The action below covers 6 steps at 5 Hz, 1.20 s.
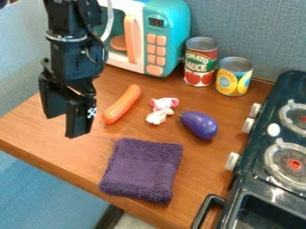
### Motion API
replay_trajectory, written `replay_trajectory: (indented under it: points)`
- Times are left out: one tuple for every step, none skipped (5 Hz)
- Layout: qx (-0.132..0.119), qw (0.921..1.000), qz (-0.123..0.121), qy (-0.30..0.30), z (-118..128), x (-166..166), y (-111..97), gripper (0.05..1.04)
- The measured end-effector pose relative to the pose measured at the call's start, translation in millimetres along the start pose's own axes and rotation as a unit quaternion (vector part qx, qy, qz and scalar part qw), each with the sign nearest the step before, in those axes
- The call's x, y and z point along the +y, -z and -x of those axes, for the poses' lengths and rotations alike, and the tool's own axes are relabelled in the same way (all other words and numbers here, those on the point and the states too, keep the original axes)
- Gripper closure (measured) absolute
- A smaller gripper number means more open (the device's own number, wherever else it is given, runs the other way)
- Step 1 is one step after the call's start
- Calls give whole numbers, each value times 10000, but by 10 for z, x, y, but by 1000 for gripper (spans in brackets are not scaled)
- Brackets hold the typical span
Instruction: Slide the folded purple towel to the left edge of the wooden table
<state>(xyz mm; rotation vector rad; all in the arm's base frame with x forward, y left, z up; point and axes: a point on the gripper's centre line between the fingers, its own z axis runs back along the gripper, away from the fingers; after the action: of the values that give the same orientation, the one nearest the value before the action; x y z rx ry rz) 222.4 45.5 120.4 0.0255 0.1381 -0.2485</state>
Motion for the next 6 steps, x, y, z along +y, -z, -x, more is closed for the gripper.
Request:
replay_trajectory:
  points:
    - [84,10000,36,-16,9,-7,50,83]
    - [-382,9980,-16,-497,-211,-261,147,83]
    - [-947,9928,-31,-728,-402,-448,227,83]
    - [-1246,9886,-42,-842,-493,-477,383,83]
    - [-1300,9855,-8,-1088,-584,-480,486,83]
    - [-1410,9800,107,-1399,-685,-558,568,83]
